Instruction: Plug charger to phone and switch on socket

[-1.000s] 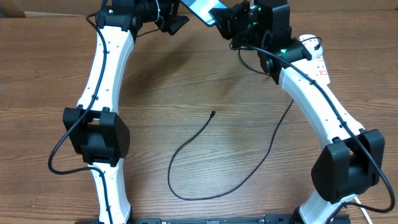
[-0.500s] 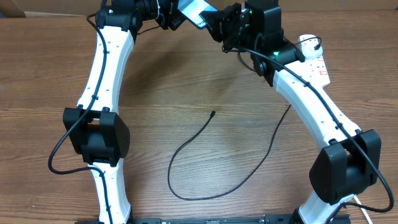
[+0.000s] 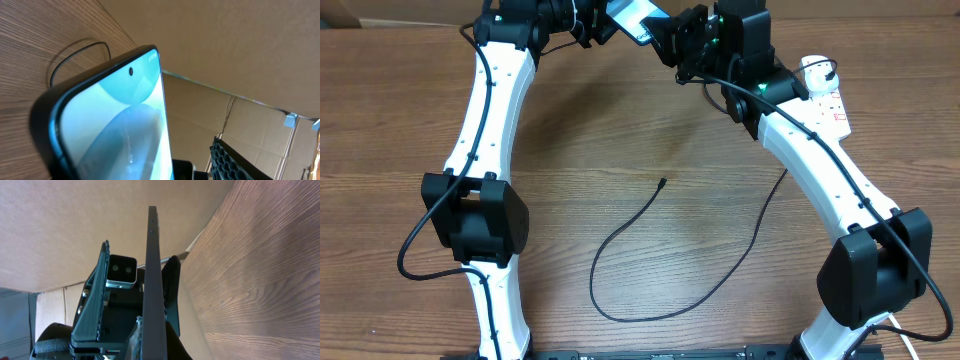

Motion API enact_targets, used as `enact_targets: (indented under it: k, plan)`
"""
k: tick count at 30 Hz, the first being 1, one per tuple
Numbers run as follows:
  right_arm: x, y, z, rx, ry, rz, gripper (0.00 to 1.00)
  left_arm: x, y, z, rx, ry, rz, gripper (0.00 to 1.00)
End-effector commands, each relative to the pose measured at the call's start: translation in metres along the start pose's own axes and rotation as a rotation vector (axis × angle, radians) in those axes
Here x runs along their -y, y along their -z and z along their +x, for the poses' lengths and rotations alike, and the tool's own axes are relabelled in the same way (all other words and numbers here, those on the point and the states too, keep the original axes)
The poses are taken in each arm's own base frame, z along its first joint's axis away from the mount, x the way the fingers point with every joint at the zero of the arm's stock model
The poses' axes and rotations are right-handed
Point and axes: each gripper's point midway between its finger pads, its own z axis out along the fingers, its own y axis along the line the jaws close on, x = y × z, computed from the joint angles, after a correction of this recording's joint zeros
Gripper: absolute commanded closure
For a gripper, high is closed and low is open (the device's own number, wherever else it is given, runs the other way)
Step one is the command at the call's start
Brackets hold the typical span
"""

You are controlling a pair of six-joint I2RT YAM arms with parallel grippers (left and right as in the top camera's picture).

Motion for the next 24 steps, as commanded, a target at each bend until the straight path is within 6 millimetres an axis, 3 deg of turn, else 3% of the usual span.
enact_targets:
  k: [1,8,16,24]
  plan:
    - [-0.013,0.003,0.002,0.009,-0.005,-0.033,0.96,0.002,-0.003,0.004,-0.012,0.016,0.006,0.47]
    - [-0.013,0.001,0.006,0.018,-0.004,-0.033,0.96,0.002,-0.003,0.003,-0.009,0.024,0.005,0.57]
    - [-0.019,-0.004,0.02,-0.002,0.015,-0.055,0.96,0.002,-0.003,0.002,-0.002,0.024,0.003,0.58]
    - [-0.019,-0.004,0.019,0.006,0.015,-0.053,0.96,0.002,-0.003,0.002,-0.003,0.024,0.003,0.64]
